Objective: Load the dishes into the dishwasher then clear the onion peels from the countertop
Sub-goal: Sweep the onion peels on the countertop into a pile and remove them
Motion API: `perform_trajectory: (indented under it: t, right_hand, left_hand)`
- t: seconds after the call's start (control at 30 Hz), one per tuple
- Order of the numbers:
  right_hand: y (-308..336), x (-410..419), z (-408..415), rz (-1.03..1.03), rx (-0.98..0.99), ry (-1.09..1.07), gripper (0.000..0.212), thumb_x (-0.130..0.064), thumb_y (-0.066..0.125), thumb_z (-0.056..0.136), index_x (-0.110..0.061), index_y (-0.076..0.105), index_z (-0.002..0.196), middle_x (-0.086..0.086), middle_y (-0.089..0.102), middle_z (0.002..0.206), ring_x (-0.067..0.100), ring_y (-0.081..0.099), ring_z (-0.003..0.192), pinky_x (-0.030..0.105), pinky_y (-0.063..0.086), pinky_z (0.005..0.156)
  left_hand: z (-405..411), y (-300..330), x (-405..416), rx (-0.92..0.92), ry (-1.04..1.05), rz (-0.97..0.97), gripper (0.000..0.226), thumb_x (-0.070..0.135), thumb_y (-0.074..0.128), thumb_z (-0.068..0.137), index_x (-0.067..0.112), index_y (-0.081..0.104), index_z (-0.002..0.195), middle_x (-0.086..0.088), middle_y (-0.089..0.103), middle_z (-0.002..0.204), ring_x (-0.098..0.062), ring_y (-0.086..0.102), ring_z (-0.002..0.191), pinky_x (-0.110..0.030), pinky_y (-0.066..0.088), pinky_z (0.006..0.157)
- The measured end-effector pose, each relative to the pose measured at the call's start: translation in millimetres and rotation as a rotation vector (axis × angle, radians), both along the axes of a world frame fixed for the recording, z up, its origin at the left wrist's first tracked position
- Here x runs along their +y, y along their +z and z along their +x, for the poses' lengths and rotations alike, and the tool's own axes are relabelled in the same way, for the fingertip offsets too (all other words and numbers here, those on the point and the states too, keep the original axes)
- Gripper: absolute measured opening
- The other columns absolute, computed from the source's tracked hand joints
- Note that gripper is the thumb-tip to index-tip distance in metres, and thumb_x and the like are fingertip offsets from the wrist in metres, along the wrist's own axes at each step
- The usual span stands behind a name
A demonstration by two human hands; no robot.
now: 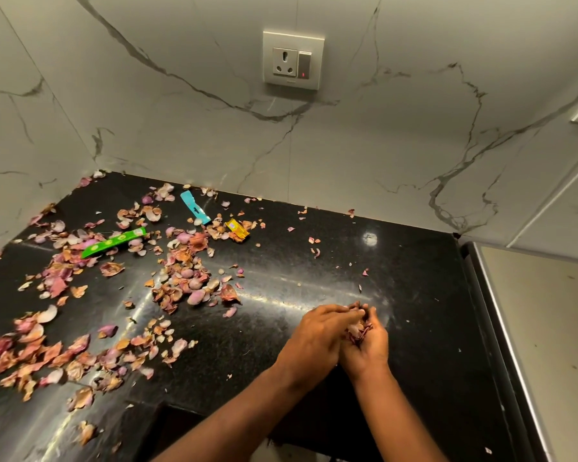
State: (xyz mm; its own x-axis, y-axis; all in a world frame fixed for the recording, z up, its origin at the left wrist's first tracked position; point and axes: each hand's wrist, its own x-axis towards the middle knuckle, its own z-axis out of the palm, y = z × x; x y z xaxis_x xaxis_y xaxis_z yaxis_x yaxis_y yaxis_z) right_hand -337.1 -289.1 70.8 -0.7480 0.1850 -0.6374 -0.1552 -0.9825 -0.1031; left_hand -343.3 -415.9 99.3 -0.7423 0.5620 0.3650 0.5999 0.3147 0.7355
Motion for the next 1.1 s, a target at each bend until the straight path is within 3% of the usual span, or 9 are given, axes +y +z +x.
perform_trajectory:
  t: [0.2, 0.33, 0.43, 0.57, 0.7, 0.77, 0.83, 0.97, 1.1]
  right_hand:
    - [9.0, -17.1, -7.2, 0.085, 0.013, 0.033, 0.037, -0.036, 0.041, 0.109, -0.017, 0.057, 0.082, 0.002, 0.067, 0.075, 0.013, 0.063, 0.065, 0.024, 0.049, 0.061]
    - [25.4, -30.2, -8.6, 0.069, -0.001, 0.04, 0.038, -0.03, 0.042, 0.11, -0.012, 0.06, 0.081, 0.007, 0.067, 0.076, 0.018, 0.066, 0.064, 0.032, 0.058, 0.056]
    - [27.5, -40.0, -16.0, 0.141, 0.011, 0.022, 0.032, -0.025, 0.048, 0.108, -0.008, 0.064, 0.087, 0.009, 0.072, 0.079, 0.021, 0.068, 0.079, 0.03, 0.064, 0.066]
    - [20.4, -71.5, -14.6, 0.97, -0.057, 0.197, 0.02, -0.02, 0.059, 0.105, -0.013, 0.077, 0.099, 0.005, 0.079, 0.097, 0.023, 0.072, 0.093, 0.035, 0.061, 0.079]
    - [19.0, -87.1, -0.2, 1.68, 0.084, 0.454, 0.025, -0.037, 0.062, 0.103, -0.033, 0.073, 0.125, -0.018, 0.062, 0.141, -0.011, 0.043, 0.138, 0.015, 0.035, 0.115]
    - [24.3, -88.8, 3.3, 1.8, 0.143, 0.543, 0.03, -0.035, 0.053, 0.108, -0.04, 0.064, 0.136, -0.025, 0.048, 0.151, -0.017, 0.028, 0.144, 0.009, 0.023, 0.117]
    - [26.1, -87.1, 4.4, 1.843, 0.195, 0.569, 0.037, -0.026, 0.049, 0.11, -0.044, 0.055, 0.142, -0.023, 0.043, 0.154, -0.013, 0.027, 0.147, 0.014, 0.024, 0.121]
    - [27.8, -80.5, 3.6, 2.069, 0.331, 0.776, 0.051, -0.027, 0.044, 0.109, -0.035, 0.039, 0.159, -0.013, 0.035, 0.163, -0.008, 0.024, 0.151, 0.019, 0.021, 0.125]
    - [28.8, -77.9, 3.7, 2.19, 0.454, 0.639, 0.054, -0.009, 0.05, 0.103, -0.022, 0.046, 0.156, -0.011, 0.046, 0.157, -0.002, 0.041, 0.145, 0.019, 0.033, 0.12]
  left_hand:
    - [-0.3, -9.0, -16.4, -0.294, 0.226, 0.203, 0.043, 0.021, 0.085, 0.077, 0.032, 0.07, 0.116, 0.016, 0.071, 0.11, -0.006, 0.07, 0.101, -0.039, 0.055, 0.096]
    - [-0.9, -8.0, -15.0, -0.365, 0.294, 0.301, 0.035, 0.012, 0.077, 0.088, 0.031, 0.068, 0.116, 0.011, 0.068, 0.103, -0.014, 0.068, 0.105, -0.036, 0.056, 0.097]
    - [-3.1, -4.4, -8.8, -0.698, 0.383, 0.445, 0.034, 0.019, 0.054, 0.107, 0.031, 0.059, 0.139, 0.012, 0.061, 0.135, -0.004, 0.058, 0.127, -0.034, 0.048, 0.111]
    - [-11.9, -1.0, -1.2, -1.372, 0.374, 0.977, 0.048, 0.045, 0.041, 0.107, 0.01, 0.066, 0.129, -0.022, 0.068, 0.131, -0.026, 0.07, 0.113, -0.038, 0.054, 0.102]
    - [-22.2, 2.7, -12.7, -1.567, 0.286, 1.239, 0.077, 0.04, 0.093, 0.068, -0.004, 0.067, 0.125, -0.024, 0.068, 0.126, -0.032, 0.06, 0.125, -0.043, 0.05, 0.1]
    - [-30.3, -0.4, -16.3, -1.592, 0.321, 1.297, 0.04, 0.034, 0.069, 0.097, -0.003, 0.067, 0.114, -0.021, 0.067, 0.118, -0.03, 0.054, 0.129, -0.043, 0.042, 0.107]
    - [-38.8, -8.4, -19.0, -1.618, 0.431, 1.268, 0.045, 0.034, 0.034, 0.111, 0.0, 0.064, 0.107, -0.018, 0.065, 0.109, -0.03, 0.058, 0.115, -0.037, 0.043, 0.108]
    - [-49.0, -12.2, -23.8, -1.566, 0.532, 1.306, 0.045, 0.033, 0.033, 0.111, 0.004, 0.063, 0.095, -0.012, 0.072, 0.079, -0.022, 0.074, 0.073, -0.026, 0.062, 0.057]
    - [-63.9, -10.4, -32.5, -1.589, 0.612, 1.394, 0.04, 0.036, 0.046, 0.109, 0.011, 0.058, 0.08, -0.006, 0.064, 0.064, -0.016, 0.066, 0.055, -0.023, 0.057, 0.053]
